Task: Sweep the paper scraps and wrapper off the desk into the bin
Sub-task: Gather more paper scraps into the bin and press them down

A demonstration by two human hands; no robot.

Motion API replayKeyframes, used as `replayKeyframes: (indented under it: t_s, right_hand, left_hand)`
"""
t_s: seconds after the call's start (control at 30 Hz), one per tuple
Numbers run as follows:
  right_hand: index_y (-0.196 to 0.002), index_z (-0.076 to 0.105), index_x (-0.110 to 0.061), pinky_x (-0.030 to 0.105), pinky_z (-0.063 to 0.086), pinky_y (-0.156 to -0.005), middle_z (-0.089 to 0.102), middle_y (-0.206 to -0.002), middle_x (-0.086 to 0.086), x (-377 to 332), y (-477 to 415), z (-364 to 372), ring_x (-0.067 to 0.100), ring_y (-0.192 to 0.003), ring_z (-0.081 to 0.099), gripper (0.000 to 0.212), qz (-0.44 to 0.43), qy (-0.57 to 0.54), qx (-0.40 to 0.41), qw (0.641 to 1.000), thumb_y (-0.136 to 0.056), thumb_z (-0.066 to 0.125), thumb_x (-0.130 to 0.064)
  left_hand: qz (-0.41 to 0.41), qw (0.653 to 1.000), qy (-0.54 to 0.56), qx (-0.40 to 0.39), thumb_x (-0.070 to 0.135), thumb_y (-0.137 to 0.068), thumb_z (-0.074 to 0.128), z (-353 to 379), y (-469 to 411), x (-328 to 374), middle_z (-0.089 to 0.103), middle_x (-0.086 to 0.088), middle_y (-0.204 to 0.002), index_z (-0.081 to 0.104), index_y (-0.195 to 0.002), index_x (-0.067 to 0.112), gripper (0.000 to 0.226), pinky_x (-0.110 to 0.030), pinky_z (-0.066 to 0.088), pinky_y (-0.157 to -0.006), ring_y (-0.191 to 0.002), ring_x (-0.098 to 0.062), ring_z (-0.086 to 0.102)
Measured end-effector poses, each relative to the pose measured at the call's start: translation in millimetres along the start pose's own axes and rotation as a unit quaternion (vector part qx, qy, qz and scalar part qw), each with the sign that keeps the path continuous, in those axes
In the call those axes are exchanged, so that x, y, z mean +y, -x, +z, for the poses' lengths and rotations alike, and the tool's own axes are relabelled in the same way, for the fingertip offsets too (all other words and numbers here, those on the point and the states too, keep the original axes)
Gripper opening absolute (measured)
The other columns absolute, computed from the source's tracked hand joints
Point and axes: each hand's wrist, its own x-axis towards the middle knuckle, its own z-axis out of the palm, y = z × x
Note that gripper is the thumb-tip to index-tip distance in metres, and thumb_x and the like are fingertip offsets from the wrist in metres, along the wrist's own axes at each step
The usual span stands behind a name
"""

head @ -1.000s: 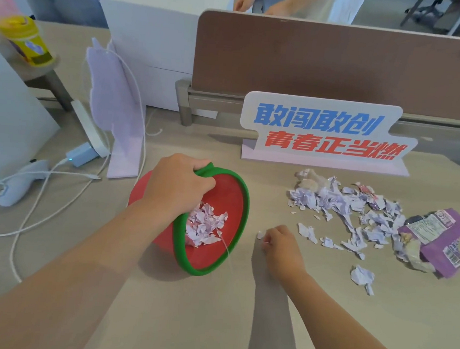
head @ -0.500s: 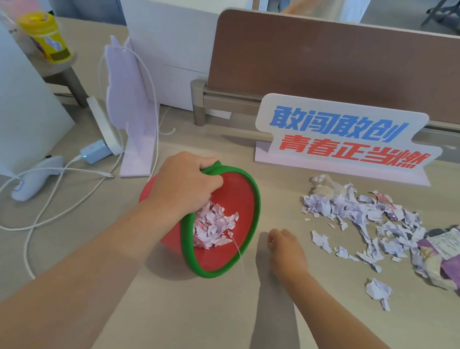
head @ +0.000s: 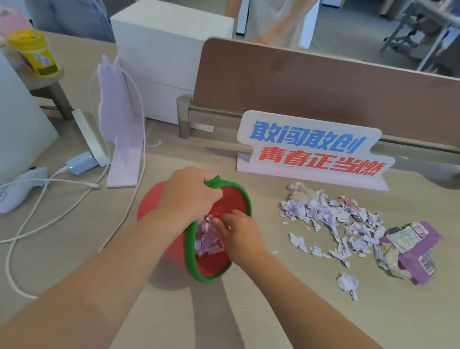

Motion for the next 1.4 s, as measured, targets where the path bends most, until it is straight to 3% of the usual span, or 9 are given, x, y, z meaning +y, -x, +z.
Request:
replayKeyframes:
  t_s: [0.07, 0.2, 0.33, 0.6, 0.8, 0.87, 1.1, 1.23, 1.4]
  right_hand:
    - [-0.086, 0.066, -0.006, 0.031, 0.032, -0.068, 0.057, -0.082, 0.011, 5, 11, -9, 0.03, -0.086, 0.055, 0.025, 0.011, -0.014, 0.035, 0.999, -0.092, 0.051, -0.024]
    - [-0.102, 0.066, -0.011, 0.026, 0.037, -0.08, 0.062, -0.1, 0.009, 40, 35, -38, 0.023, -0.094, 0.055, 0.021, 0.077, -0.007, 0.079, 0.994, -0.092, 0.05, -0.02]
    - [-0.101, 0.065, -0.011, 0.025, 0.033, -0.077, 0.062, -0.102, 0.009, 98, 47, -69, 0.024, -0.097, 0.055, 0.021, 0.152, 0.036, 0.086, 0.984, -0.093, 0.046, -0.016]
    - [-0.116, 0.057, -0.012, 0.033, 0.043, -0.087, 0.055, -0.121, 0.014, 179, 35, -107, 0.028, -0.105, 0.055, 0.028, 0.219, 0.062, 0.01, 0.974, -0.092, 0.045, -0.018]
    - [-0.117, 0.055, -0.012, 0.038, 0.042, -0.091, 0.052, -0.125, 0.016, 204, -31, -134, 0.033, -0.108, 0.054, 0.029, 0.13, 0.093, -0.025, 0.987, -0.09, 0.051, -0.018]
    - [-0.118, 0.056, -0.011, 0.039, 0.04, -0.096, 0.051, -0.127, 0.017, 207, -57, -138, 0.034, -0.113, 0.051, 0.029, 0.095, 0.103, -0.033, 0.99, -0.09, 0.051, -0.017]
    - [-0.131, 0.044, -0.018, 0.044, 0.028, -0.112, 0.04, -0.144, 0.011, 221, -135, -110, 0.031, -0.133, 0.032, 0.053, -0.016, 0.166, -0.142, 0.976, -0.086, 0.041, -0.047]
    - [-0.127, 0.047, -0.023, 0.041, 0.03, -0.108, 0.045, -0.139, 0.008, 219, -118, -95, 0.03, -0.127, 0.037, 0.053, -0.08, 0.191, -0.226, 0.952, -0.086, 0.041, -0.056]
    - [-0.104, 0.041, -0.038, 0.05, 0.028, -0.104, 0.04, -0.125, 0.0, 211, -55, -82, 0.032, -0.128, 0.026, 0.065, -0.139, 0.261, -0.212, 0.931, -0.064, 0.027, -0.087]
  left_hand:
    - [-0.004, 1.0, 0.019, -0.002, 0.024, -0.071, 0.066, 1, 0, 5, 0.073, 0.002, -0.096, 0.073, -0.095, 0.029, 0.026, -0.02, 0.04, -0.077, -0.091, -0.017, 0.063]
    - [-0.005, 1.0, 0.022, -0.022, 0.025, -0.07, 0.064, 8, -1, 16, 0.06, 0.005, -0.068, 0.06, -0.065, 0.026, 0.006, -0.024, 0.04, -0.058, -0.067, -0.016, 0.055]
    - [-0.014, 0.999, 0.014, -0.025, 0.026, -0.071, 0.064, 16, 0, 27, 0.074, 0.003, -0.082, 0.073, -0.101, 0.03, 0.031, -0.024, 0.046, -0.063, -0.073, -0.017, 0.064]
    - [-0.051, 0.998, 0.001, 0.021, 0.025, -0.073, 0.064, 23, -1, 42, 0.074, 0.002, -0.087, 0.069, -0.11, 0.028, 0.037, -0.026, 0.052, -0.067, -0.065, -0.011, 0.064]
    - [-0.097, 0.994, -0.037, 0.029, 0.023, -0.074, 0.061, 40, 2, 57, 0.07, -0.002, -0.066, 0.067, -0.071, 0.018, 0.009, -0.034, 0.052, -0.059, -0.066, -0.02, 0.066]
    - [-0.123, 0.99, -0.049, 0.037, 0.024, -0.073, 0.061, 43, 7, 59, 0.07, 0.0, -0.068, 0.072, -0.086, 0.036, 0.021, -0.031, 0.05, -0.059, -0.067, -0.019, 0.065]
    - [-0.187, 0.975, -0.084, 0.087, 0.027, -0.07, 0.058, 49, 16, 58, 0.071, -0.011, -0.09, 0.071, -0.084, 0.017, 0.021, -0.035, 0.05, -0.076, -0.087, -0.027, 0.063]
    - [-0.189, 0.974, -0.073, 0.104, 0.029, -0.065, 0.056, 52, 26, 57, 0.06, -0.009, -0.073, 0.059, -0.07, 0.024, 0.008, -0.038, 0.047, -0.074, -0.072, -0.021, 0.055]
    - [-0.185, 0.974, -0.067, 0.114, 0.033, -0.061, 0.052, 56, 37, 58, 0.063, -0.012, -0.071, 0.054, -0.071, 0.036, 0.011, -0.04, 0.049, -0.069, -0.064, -0.014, 0.047]
